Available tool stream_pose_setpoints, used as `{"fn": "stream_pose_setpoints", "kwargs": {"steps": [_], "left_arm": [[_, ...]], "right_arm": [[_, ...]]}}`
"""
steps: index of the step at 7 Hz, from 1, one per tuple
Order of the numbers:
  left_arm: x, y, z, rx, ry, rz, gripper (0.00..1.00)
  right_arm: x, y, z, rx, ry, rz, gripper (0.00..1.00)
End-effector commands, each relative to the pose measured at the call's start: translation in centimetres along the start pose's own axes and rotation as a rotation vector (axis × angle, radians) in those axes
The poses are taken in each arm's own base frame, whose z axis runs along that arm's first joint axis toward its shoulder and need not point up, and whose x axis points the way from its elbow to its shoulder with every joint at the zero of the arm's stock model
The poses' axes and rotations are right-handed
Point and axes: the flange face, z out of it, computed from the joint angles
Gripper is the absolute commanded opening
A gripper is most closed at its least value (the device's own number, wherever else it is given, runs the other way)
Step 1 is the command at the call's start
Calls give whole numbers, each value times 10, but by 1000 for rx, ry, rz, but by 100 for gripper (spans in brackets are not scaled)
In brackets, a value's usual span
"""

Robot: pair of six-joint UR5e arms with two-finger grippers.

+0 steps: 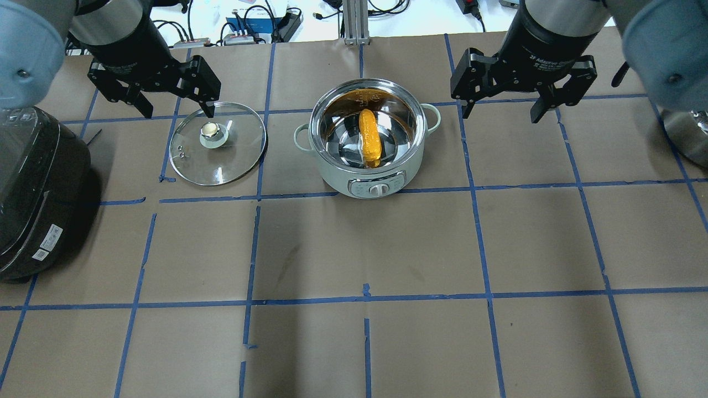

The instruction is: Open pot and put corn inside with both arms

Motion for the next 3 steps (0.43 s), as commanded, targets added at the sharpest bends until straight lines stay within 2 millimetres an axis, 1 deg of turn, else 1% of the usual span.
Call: {"fn": "stream_pose_setpoints", "kwargs": {"steps": [1, 3], "left_arm": [[5, 2, 0, -3, 3, -7, 100], [5, 2, 0, 0, 3, -1, 100]], "right_arm": [[4, -1, 1, -6, -2, 5, 100], [1, 0, 0, -3, -5, -1, 100]]}}
